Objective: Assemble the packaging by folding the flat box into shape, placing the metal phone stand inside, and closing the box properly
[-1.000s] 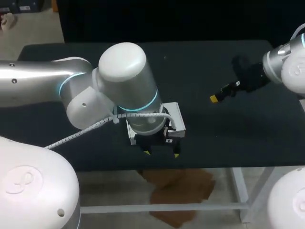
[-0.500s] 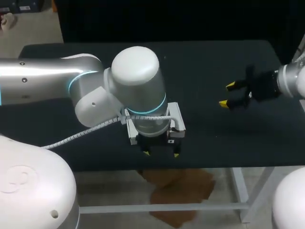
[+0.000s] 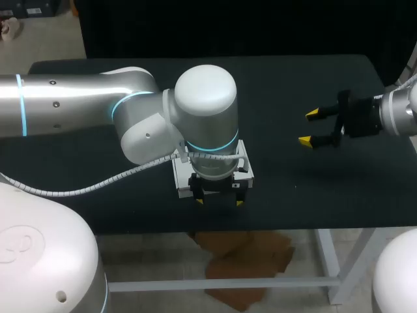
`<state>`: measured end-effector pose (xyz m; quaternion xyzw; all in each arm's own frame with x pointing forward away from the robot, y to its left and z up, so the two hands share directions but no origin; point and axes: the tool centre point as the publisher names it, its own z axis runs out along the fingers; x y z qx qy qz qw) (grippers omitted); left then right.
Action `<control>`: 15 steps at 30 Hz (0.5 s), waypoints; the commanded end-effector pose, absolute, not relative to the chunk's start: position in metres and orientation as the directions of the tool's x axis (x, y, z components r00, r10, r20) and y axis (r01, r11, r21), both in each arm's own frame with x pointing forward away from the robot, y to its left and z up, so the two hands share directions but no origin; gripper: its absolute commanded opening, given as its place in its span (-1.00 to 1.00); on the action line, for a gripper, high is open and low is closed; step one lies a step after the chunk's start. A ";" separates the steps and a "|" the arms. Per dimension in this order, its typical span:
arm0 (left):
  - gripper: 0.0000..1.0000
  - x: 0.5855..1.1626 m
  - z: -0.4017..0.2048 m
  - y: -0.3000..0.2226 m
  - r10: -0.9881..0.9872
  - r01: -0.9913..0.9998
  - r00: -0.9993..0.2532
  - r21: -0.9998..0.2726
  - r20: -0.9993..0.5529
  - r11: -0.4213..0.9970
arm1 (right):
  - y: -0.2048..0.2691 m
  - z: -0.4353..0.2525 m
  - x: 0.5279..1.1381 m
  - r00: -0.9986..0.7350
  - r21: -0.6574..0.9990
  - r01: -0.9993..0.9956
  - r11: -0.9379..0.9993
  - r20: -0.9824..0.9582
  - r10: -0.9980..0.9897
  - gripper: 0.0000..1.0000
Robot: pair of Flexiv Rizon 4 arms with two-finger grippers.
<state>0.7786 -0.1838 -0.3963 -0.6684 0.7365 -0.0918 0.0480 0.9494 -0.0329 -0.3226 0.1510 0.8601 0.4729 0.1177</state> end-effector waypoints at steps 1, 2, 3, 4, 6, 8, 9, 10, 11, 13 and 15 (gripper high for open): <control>1.00 0.787 -0.397 -0.184 -0.997 -0.976 -0.081 -0.201 0.004 0.079 | -0.034 -0.324 0.951 -0.913 0.854 0.171 0.492 -0.050 0.404 1.00; 1.00 0.790 -0.397 -0.183 -0.997 -0.977 -0.079 -0.201 0.003 0.077 | -0.034 -0.324 0.952 -0.910 0.857 0.180 0.483 -0.042 0.412 1.00; 1.00 0.793 -0.397 -0.182 -0.997 -0.977 -0.078 -0.200 0.004 0.075 | -0.035 -0.324 0.952 -0.907 0.858 0.190 0.477 -0.033 0.420 1.00; 1.00 0.796 -0.397 -0.181 -0.997 -0.977 -0.076 -0.199 0.005 0.074 | -0.035 -0.324 0.952 -0.907 0.858 0.190 0.477 -0.033 0.420 1.00; 1.00 0.801 -0.396 -0.179 -0.997 -0.978 -0.071 -0.199 0.011 0.068 | -0.035 -0.324 0.952 -0.907 0.858 0.190 0.477 -0.033 0.420 1.00; 1.00 0.806 -0.396 -0.177 -0.997 -0.978 -0.068 -0.197 0.019 0.063 | -0.035 -0.324 0.952 -0.907 0.858 0.190 0.477 -0.033 0.420 1.00; 1.00 0.809 -0.396 -0.177 -0.997 -0.979 -0.067 -0.194 0.025 0.061 | -0.035 -0.324 0.952 -0.907 0.858 0.190 0.477 -0.033 0.420 1.00; 1.00 0.812 -0.396 -0.176 -0.998 -0.980 -0.064 -0.191 0.029 0.057 | -0.035 -0.324 0.952 -0.907 0.858 0.190 0.477 -0.033 0.420 1.00; 1.00 0.815 -0.397 -0.175 -0.997 -0.981 -0.063 -0.187 0.034 0.055 | -0.035 -0.324 0.952 -0.907 0.858 0.190 0.477 -0.033 0.420 1.00; 1.00 0.821 -0.396 -0.173 -0.997 -0.981 -0.060 -0.187 0.042 0.051 | -0.035 -0.324 0.952 -0.907 0.858 0.190 0.477 -0.033 0.420 1.00; 1.00 0.827 -0.395 -0.171 -0.997 -0.981 -0.060 -0.188 0.050 0.049 | -0.035 -0.324 0.952 -0.907 0.858 0.190 0.477 -0.033 0.420 1.00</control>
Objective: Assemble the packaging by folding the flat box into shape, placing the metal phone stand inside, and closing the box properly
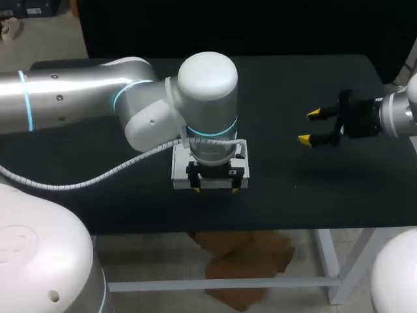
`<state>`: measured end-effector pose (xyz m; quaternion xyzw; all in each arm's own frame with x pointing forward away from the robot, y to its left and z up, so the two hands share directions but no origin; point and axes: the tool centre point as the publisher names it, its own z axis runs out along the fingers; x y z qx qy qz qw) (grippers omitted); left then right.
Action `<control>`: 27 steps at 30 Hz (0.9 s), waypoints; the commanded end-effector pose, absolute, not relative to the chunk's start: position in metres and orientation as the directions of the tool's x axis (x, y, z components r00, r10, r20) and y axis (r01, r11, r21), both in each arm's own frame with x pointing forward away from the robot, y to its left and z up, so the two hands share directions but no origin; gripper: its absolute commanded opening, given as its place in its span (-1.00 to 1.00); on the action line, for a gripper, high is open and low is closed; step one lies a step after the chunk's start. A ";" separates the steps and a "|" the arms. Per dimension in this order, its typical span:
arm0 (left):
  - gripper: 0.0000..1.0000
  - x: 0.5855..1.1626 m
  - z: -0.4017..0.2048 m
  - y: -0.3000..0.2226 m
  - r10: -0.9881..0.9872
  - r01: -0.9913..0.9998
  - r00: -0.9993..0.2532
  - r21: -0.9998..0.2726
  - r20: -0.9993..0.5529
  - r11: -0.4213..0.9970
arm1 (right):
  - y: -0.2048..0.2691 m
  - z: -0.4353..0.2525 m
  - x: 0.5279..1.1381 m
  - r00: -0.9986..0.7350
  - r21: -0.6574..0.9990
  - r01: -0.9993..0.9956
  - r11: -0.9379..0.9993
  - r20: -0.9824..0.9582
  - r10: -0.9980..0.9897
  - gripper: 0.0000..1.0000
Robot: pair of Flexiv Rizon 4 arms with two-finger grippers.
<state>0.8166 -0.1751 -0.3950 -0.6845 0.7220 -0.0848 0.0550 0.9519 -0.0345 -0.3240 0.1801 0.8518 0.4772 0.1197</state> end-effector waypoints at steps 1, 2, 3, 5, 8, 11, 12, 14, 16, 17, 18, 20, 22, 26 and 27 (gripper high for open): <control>1.00 0.830 -0.394 -0.169 -0.997 -0.981 -0.059 -0.188 0.051 0.048 | -0.035 -0.324 0.952 -0.907 0.858 0.190 0.477 -0.033 0.420 1.00; 1.00 0.832 -0.394 -0.168 -0.997 -0.981 -0.058 -0.188 0.052 0.047 | -0.035 -0.324 0.952 -0.907 0.858 0.190 0.477 -0.033 0.420 1.00; 1.00 0.835 -0.394 -0.168 -0.997 -0.981 -0.059 -0.186 0.055 0.047 | -0.035 -0.324 0.952 -0.907 0.858 0.190 0.477 -0.033 0.420 1.00; 1.00 0.842 -0.395 -0.166 -0.997 -0.982 -0.058 -0.185 0.057 0.046 | -0.035 -0.324 0.952 -0.907 0.858 0.190 0.477 -0.033 0.420 1.00; 1.00 0.852 -0.397 -0.164 -0.997 -0.982 -0.057 -0.183 0.058 0.045 | -0.035 -0.324 0.952 -0.907 0.858 0.190 0.477 -0.033 0.420 1.00; 1.00 0.862 -0.397 -0.162 -0.996 -0.982 -0.059 -0.183 0.063 0.046 | -0.035 -0.324 0.952 -0.907 0.858 0.190 0.477 -0.033 0.420 1.00; 1.00 0.865 -0.397 -0.161 -0.996 -0.982 -0.059 -0.184 0.062 0.047 | -0.035 -0.324 0.952 -0.907 0.858 0.190 0.477 -0.033 0.420 1.00; 1.00 0.871 -0.396 -0.160 -0.997 -0.981 -0.058 -0.189 0.056 0.047 | -0.035 -0.324 0.952 -0.907 0.858 0.190 0.477 -0.033 0.420 1.00; 1.00 0.878 -0.396 -0.160 -0.997 -0.981 -0.063 -0.188 0.053 0.052 | -0.035 -0.324 0.952 -0.907 0.858 0.190 0.477 -0.033 0.420 1.00; 1.00 0.881 -0.397 -0.160 -0.997 -0.981 -0.066 -0.187 0.043 0.057 | -0.035 -0.324 0.952 -0.907 0.858 0.190 0.477 -0.033 0.420 1.00; 1.00 0.884 -0.397 -0.160 -0.997 -0.981 -0.069 -0.185 0.041 0.060 | -0.035 -0.324 0.952 -0.907 0.858 0.190 0.477 -0.033 0.420 1.00; 1.00 0.890 -0.397 -0.161 -0.996 -0.981 -0.074 -0.183 0.039 0.066 | -0.035 -0.324 0.952 -0.907 0.858 0.190 0.477 -0.033 0.420 1.00; 1.00 0.896 -0.397 -0.161 -0.996 -0.981 -0.078 -0.183 0.036 0.071 | -0.035 -0.324 0.952 -0.907 0.858 0.190 0.477 -0.033 0.420 1.00; 1.00 0.907 -0.398 -0.162 -0.996 -0.980 -0.089 -0.179 0.029 0.082 | -0.035 -0.324 0.952 -0.907 0.858 0.190 0.477 -0.033 0.420 1.00; 1.00 0.910 -0.398 -0.162 -0.995 -0.980 -0.091 -0.178 0.028 0.084 | -0.035 -0.324 0.952 -0.907 0.858 0.190 0.477 -0.033 0.420 1.00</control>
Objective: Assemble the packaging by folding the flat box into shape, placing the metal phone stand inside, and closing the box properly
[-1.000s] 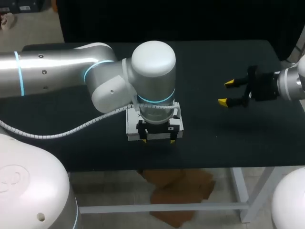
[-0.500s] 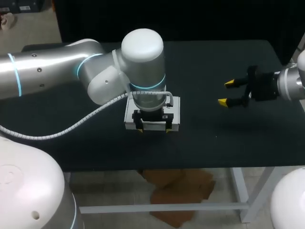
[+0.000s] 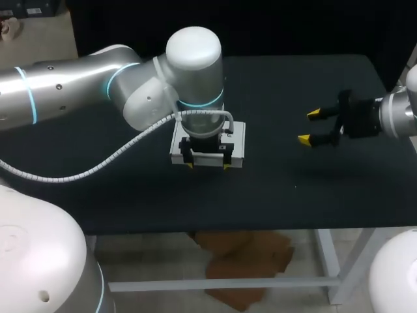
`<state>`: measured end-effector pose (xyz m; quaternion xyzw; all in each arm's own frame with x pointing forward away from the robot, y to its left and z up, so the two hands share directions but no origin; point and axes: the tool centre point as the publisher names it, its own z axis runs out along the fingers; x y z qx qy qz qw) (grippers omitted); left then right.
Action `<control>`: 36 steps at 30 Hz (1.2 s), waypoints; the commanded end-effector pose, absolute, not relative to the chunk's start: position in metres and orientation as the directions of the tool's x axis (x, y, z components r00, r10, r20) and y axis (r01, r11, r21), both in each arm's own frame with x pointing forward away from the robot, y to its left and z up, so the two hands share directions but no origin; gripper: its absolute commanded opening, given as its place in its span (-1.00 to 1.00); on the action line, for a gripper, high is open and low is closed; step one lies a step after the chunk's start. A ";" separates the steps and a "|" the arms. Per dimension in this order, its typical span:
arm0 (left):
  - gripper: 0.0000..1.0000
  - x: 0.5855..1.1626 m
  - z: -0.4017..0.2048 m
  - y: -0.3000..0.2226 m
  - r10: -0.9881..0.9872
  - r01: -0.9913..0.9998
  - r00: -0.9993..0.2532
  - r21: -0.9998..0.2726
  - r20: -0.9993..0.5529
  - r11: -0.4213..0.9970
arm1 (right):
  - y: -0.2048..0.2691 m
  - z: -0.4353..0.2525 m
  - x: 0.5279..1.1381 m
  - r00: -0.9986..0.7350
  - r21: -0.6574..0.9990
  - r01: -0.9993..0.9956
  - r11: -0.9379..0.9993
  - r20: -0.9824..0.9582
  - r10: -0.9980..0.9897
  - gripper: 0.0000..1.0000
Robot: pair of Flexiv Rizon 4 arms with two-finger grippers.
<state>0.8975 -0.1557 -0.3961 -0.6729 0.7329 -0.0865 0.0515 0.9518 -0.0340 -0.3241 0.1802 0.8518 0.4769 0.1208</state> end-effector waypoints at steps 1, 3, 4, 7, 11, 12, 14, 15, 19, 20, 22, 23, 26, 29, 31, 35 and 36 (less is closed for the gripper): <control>1.00 0.913 -0.398 -0.162 -0.995 -0.981 -0.095 -0.173 0.025 0.089 | -0.035 -0.324 0.952 -0.907 0.858 0.190 0.477 -0.033 0.420 1.00; 1.00 0.918 -0.400 -0.163 -0.995 -0.982 -0.101 -0.163 0.021 0.096 | -0.035 -0.324 0.952 -0.907 0.858 0.190 0.477 -0.033 0.420 1.00; 1.00 0.920 -0.401 -0.164 -0.994 -0.983 -0.109 -0.152 0.023 0.104 | -0.035 -0.324 0.952 -0.907 0.858 0.190 0.477 -0.033 0.420 1.00; 1.00 0.926 -0.403 -0.165 -0.993 -0.983 -0.117 -0.143 0.019 0.113 | -0.035 -0.324 0.952 -0.907 0.858 0.190 0.477 -0.033 0.420 1.00; 1.00 0.935 -0.403 -0.165 -0.992 -0.984 -0.121 -0.137 0.018 0.117 | -0.035 -0.324 0.952 -0.907 0.858 0.190 0.477 -0.033 0.420 1.00; 1.00 0.937 -0.403 -0.165 -0.992 -0.984 -0.122 -0.137 0.019 0.118 | -0.035 -0.324 0.952 -0.907 0.858 0.190 0.477 -0.033 0.420 1.00; 1.00 0.943 -0.402 -0.165 -0.992 -0.984 -0.120 -0.135 0.032 0.115 | -0.035 -0.324 0.952 -0.907 0.858 0.190 0.477 -0.033 0.420 1.00; 1.00 0.946 -0.402 -0.165 -0.992 -0.985 -0.116 -0.135 0.041 0.110 | -0.035 -0.324 0.952 -0.907 0.858 0.190 0.477 -0.033 0.420 1.00; 1.00 0.955 -0.401 -0.165 -0.992 -0.986 -0.103 -0.140 0.071 0.092 | -0.035 -0.324 0.952 -0.907 0.858 0.190 0.477 -0.033 0.420 1.00; 1.00 0.958 -0.400 -0.165 -0.992 -0.986 -0.097 -0.142 0.077 0.085 | -0.035 -0.324 0.952 -0.907 0.858 0.190 0.477 -0.033 0.420 1.00; 1.00 0.962 -0.399 -0.166 -0.993 -0.986 -0.092 -0.144 0.077 0.081 | -0.035 -0.324 0.952 -0.907 0.858 0.190 0.477 -0.033 0.420 1.00; 1.00 0.964 -0.400 -0.166 -0.993 -0.987 -0.089 -0.144 0.076 0.078 | -0.035 -0.324 0.952 -0.907 0.858 0.190 0.477 -0.033 0.420 1.00; 1.00 0.971 -0.400 -0.168 -0.994 -0.988 -0.076 -0.143 0.072 0.065 | -0.035 -0.324 0.952 -0.907 0.858 0.190 0.477 -0.033 0.420 1.00; 1.00 0.977 -0.400 -0.169 -0.996 -0.988 -0.062 -0.143 0.069 0.051 | -0.035 -0.324 0.952 -0.907 0.858 0.190 0.477 -0.033 0.420 1.00; 1.00 0.983 -0.400 -0.169 -0.996 -0.989 -0.060 -0.142 0.069 0.049 | -0.035 -0.324 0.952 -0.907 0.858 0.190 0.477 -0.033 0.420 1.00; 1.00 0.993 -0.399 -0.172 -0.998 -0.990 -0.045 -0.140 0.052 0.037 | -0.035 -0.324 0.952 -0.907 0.858 0.190 0.477 -0.033 0.420 1.00; 1.00 0.996 -0.399 -0.173 -0.998 -0.989 -0.039 -0.142 0.041 0.032 | -0.035 -0.324 0.952 -0.907 0.858 0.190 0.477 -0.033 0.420 1.00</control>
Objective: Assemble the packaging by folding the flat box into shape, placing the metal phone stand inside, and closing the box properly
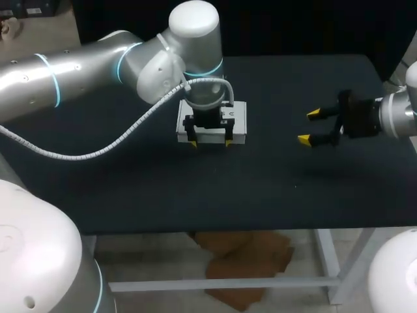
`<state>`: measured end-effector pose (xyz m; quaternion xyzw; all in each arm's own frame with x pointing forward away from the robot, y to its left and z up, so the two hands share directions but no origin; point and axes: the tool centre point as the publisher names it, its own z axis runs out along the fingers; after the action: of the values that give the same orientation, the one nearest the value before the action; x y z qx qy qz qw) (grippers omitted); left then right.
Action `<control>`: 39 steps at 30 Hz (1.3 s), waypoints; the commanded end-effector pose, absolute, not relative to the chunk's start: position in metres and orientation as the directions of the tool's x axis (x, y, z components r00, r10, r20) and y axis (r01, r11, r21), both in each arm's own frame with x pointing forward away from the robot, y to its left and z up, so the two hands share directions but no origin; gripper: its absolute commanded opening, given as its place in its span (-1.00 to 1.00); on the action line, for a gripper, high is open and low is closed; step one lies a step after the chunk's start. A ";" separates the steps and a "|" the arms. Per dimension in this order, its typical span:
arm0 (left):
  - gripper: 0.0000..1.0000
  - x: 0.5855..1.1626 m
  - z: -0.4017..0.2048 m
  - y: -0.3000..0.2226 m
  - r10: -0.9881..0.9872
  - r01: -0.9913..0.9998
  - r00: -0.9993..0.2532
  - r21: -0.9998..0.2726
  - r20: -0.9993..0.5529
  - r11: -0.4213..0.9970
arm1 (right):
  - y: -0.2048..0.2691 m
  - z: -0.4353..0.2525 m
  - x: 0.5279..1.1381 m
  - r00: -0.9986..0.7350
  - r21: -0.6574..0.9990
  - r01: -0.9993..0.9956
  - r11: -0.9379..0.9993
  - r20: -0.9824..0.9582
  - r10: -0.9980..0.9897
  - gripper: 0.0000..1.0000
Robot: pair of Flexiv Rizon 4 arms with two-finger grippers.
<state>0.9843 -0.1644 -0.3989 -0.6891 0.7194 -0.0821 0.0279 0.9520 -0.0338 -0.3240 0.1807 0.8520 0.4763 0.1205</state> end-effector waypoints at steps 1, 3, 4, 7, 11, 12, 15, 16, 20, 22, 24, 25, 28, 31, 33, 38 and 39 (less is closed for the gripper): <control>1.00 0.998 -0.399 -0.174 -0.999 -0.989 -0.038 -0.142 0.039 0.032 | -0.035 -0.324 0.952 -0.907 0.858 0.190 0.477 -0.033 0.420 1.00; 1.00 1.004 -0.399 -0.176 -0.999 -0.989 -0.028 -0.146 0.021 0.024 | -0.035 -0.324 0.952 -0.907 0.858 0.190 0.477 -0.033 0.420 1.00; 1.00 1.006 -0.399 -0.177 -1.000 -0.988 -0.022 -0.151 0.007 0.020 | -0.035 -0.324 0.952 -0.907 0.858 0.190 0.477 -0.033 0.420 1.00; 1.00 1.013 -0.399 -0.182 -1.000 -0.988 -0.023 -0.151 -0.007 0.024 | -0.035 -0.324 0.952 -0.907 0.858 0.190 0.477 -0.033 0.420 1.00; 1.00 1.021 -0.399 -0.185 -1.000 -0.988 -0.027 -0.149 -0.007 0.028 | -0.035 -0.324 0.952 -0.907 0.858 0.190 0.477 -0.033 0.420 1.00; 1.00 1.023 -0.399 -0.186 -1.000 -0.989 -0.028 -0.148 -0.007 0.029 | -0.035 -0.324 0.952 -0.907 0.858 0.190 0.477 -0.033 0.420 1.00; 1.00 1.031 -0.399 -0.187 -1.000 -0.989 -0.028 -0.145 -0.007 0.029 | -0.035 -0.324 0.952 -0.907 0.858 0.190 0.477 -0.033 0.420 1.00; 1.00 1.034 -0.399 -0.187 -1.000 -0.989 -0.028 -0.143 -0.006 0.028 | -0.035 -0.324 0.952 -0.907 0.858 0.190 0.477 -0.033 0.420 1.00; 1.00 1.046 -0.398 -0.185 -1.000 -0.990 -0.019 -0.142 0.000 0.018 | -0.035 -0.324 0.952 -0.907 0.858 0.190 0.477 -0.033 0.420 1.00; 1.00 1.051 -0.398 -0.184 -1.000 -0.990 -0.015 -0.140 0.006 0.014 | -0.035 -0.324 0.952 -0.907 0.858 0.190 0.477 -0.033 0.420 1.00; 1.00 1.056 -0.398 -0.183 -1.000 -0.990 -0.013 -0.139 0.009 0.012 | -0.035 -0.324 0.952 -0.907 0.858 0.190 0.477 -0.033 0.420 1.00; 1.00 1.059 -0.398 -0.183 -1.000 -0.990 -0.011 -0.138 0.012 0.010 | -0.035 -0.324 0.952 -0.907 0.858 0.190 0.477 -0.033 0.420 1.00; 1.00 1.068 -0.398 -0.180 -1.000 -0.991 -0.005 -0.136 0.017 0.003 | -0.035 -0.324 0.952 -0.907 0.858 0.190 0.477 -0.033 0.420 1.00; 1.00 1.078 -0.397 -0.178 -1.000 -0.991 0.003 -0.134 0.022 -0.006 | -0.035 -0.324 0.952 -0.907 0.858 0.190 0.477 -0.033 0.420 1.00; 1.00 1.083 -0.397 -0.177 -1.000 -0.991 0.007 -0.132 0.026 -0.010 | -0.035 -0.324 0.952 -0.907 0.858 0.190 0.477 -0.033 0.420 1.00; 1.00 1.098 -0.396 -0.176 -1.000 -0.992 0.010 -0.129 0.029 -0.014 | -0.035 -0.324 0.952 -0.907 0.858 0.190 0.477 -0.033 0.420 1.00; 1.00 1.101 -0.395 -0.176 -1.000 -0.992 0.010 -0.128 0.029 -0.014 | -0.035 -0.324 0.952 -0.907 0.858 0.190 0.477 -0.033 0.420 1.00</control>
<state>1.0899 -0.1727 -0.3935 -0.7095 0.7006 -0.0650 0.0391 0.9516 -0.0338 -0.3239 0.1806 0.8521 0.4761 0.1208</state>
